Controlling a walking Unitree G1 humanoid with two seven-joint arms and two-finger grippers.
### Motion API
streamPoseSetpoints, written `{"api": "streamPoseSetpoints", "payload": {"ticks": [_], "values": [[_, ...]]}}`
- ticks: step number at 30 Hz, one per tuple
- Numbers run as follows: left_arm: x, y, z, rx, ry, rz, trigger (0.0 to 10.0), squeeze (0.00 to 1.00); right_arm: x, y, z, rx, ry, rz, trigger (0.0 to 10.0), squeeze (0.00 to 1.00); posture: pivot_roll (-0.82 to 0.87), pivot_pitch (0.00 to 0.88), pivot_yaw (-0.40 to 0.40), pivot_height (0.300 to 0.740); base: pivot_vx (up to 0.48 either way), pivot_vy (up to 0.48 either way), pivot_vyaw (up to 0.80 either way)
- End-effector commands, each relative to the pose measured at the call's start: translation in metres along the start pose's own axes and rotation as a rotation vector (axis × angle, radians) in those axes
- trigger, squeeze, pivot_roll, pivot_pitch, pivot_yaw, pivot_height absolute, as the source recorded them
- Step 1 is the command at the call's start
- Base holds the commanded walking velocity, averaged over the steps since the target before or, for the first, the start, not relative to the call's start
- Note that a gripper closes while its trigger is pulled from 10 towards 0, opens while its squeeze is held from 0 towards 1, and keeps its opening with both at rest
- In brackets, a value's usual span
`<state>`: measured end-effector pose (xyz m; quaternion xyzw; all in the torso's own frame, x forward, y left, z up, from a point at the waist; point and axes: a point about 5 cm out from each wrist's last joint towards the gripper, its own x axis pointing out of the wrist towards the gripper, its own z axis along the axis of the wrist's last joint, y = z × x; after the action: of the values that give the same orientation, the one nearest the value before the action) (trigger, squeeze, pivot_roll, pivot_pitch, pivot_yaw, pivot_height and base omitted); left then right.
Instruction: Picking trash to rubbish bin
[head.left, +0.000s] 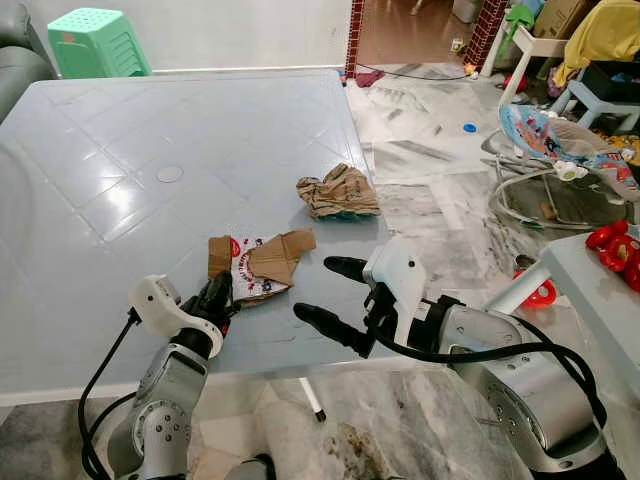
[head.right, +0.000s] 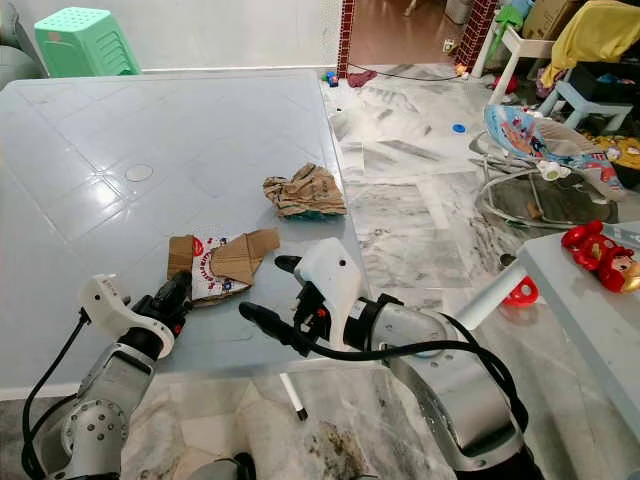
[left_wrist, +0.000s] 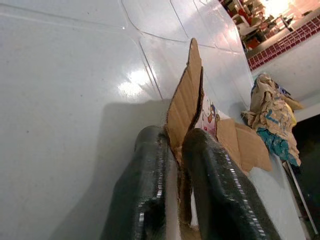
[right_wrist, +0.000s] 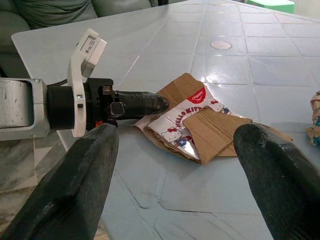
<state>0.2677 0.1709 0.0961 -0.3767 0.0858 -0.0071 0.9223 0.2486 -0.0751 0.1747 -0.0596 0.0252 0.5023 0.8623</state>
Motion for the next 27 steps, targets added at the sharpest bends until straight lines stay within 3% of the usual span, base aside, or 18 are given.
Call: {"api": "streamPoseSetpoints", "payload": {"ticks": [1, 12, 23, 25, 26, 27], "values": [[0.002, -0.004, -0.002, -0.023, -0.013, -0.02, 0.0, 0.0, -0.001, 0.003, 0.003, -0.011, -0.005, 0.004, 10.0, 0.0, -0.06, 0.127, -0.014, 0.74, 0.0, 0.0, 0.0], [0.005, -0.007, 0.006, -0.003, -0.079, -0.025, 0.0, 0.0, -0.001, 0.002, 0.003, -0.017, -0.004, 0.003, 10.0, 0.0, -0.06, 0.117, -0.016, 0.74, 0.0, 0.0, 0.0], [0.005, -0.024, 0.029, 0.237, -0.223, -0.046, 0.0, 0.0, 0.001, -0.001, 0.003, -0.02, -0.013, -0.025, 10.0, 0.0, -0.06, 0.121, -0.013, 0.74, 0.0, 0.0, 0.0], [0.005, -0.04, 0.044, 0.33, -0.306, -0.057, 0.0, 0.0, 0.005, -0.014, 0.008, -0.04, -0.061, -0.137, 10.0, 0.0, -0.05, 0.123, -0.013, 0.74, 0.0, 0.0, 0.0], [0.005, -0.04, 0.044, 0.33, -0.306, -0.057, 0.0, 0.0, 0.005, -0.014, 0.008, -0.04, -0.061, -0.137, 10.0, 0.0, -0.05, 0.123, -0.013, 0.74, 0.0, 0.0, 0.0], [0.005, -0.047, 0.052, 0.39, -0.347, -0.059, 0.0, 0.0, 0.007, -0.025, 0.013, -0.059, -0.089, -0.217, 10.0, 0.0, -0.04, 0.127, -0.015, 0.74, 0.0, 0.0, 0.0]]}}
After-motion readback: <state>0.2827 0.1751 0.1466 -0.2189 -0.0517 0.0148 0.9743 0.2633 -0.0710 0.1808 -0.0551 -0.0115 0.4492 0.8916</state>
